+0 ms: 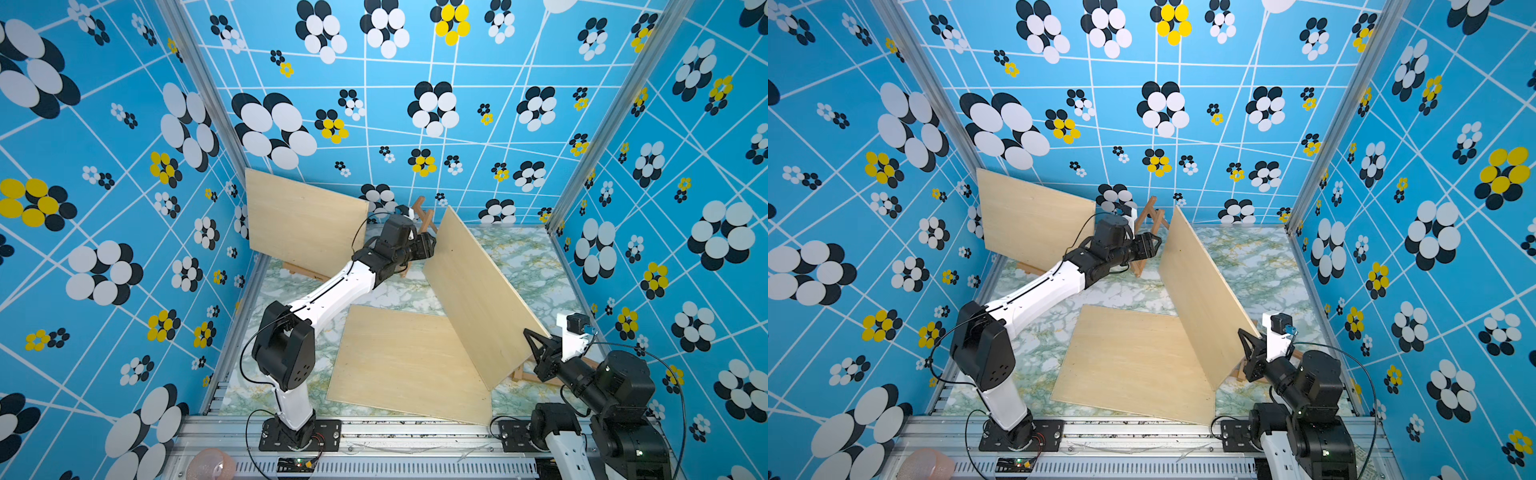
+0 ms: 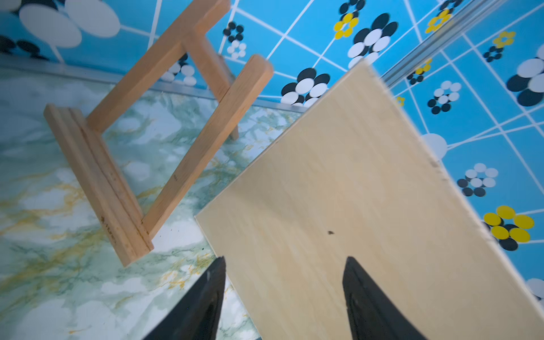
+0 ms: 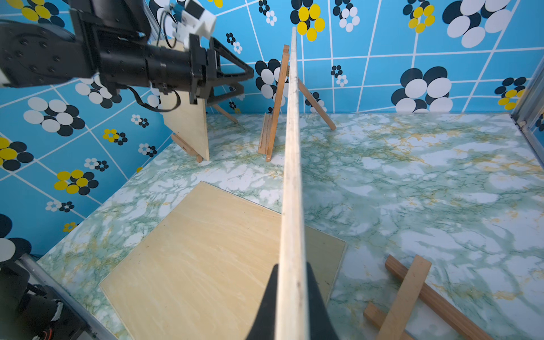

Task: Assemble the easel
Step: Place the easel at the center of the board, then pick up the drawing board.

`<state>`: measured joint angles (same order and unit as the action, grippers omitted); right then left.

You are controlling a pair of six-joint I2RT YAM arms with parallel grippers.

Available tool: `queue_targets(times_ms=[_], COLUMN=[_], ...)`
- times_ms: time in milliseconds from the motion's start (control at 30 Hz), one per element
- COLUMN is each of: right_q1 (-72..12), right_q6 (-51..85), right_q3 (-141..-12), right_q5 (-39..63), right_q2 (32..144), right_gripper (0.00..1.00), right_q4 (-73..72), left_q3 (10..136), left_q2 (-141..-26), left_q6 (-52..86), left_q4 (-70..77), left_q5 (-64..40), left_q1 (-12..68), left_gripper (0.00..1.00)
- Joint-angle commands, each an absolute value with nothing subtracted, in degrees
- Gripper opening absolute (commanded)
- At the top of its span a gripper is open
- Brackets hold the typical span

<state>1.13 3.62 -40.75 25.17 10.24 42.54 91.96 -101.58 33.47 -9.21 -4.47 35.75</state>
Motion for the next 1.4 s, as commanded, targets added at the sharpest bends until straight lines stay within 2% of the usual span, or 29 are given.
queue_targets(times_ms=[0, 167, 300, 500, 733, 1000, 1367], right_q1=[0.2, 0.2, 0.2, -0.3, -0.4, -0.7, -1.8], right_q6=[3.5, 3.3, 1.2, -1.3, -2.0, -5.8, -10.4], right_q3=[-42.3, -43.3, -45.1, -48.1, -50.0, -54.6, -55.7], right_q5=[29.0, 29.0, 28.4, 28.1, 29.7, 31.9, 32.4], right_q2=[8.8, 8.9, 9.3, 10.3, 11.4, 13.8, 14.7], right_gripper=[0.0, 0.0, 0.0, 0.0, 0.0, 0.0, 0.0], right_q4=[40.3, 40.7, 42.5, 44.8, 45.9, 50.7, 56.7], left_q3=[100.3, 122.3, 130.7, 132.6, 143.1, 143.5, 145.7], left_q2=[-102.1, -112.3, -117.0, -117.3, -121.1, -119.3, -119.2], left_q6=[24.7, 16.3, 5.5, -9.0, -19.2, -29.4, -41.4], left_q4=[-20.0, -34.8, -38.4, -38.0, -50.6, -57.2, -67.8], left_q5=[-4.9, -6.7, -7.0, -13.0, -17.9, -25.4, -25.4], left_q1=[36.4, 40.9, 43.9, 44.1, 44.0, 43.7, 43.8], left_gripper=[0.67, 0.69, 0.75, 0.75, 0.71, 0.7, 0.66])
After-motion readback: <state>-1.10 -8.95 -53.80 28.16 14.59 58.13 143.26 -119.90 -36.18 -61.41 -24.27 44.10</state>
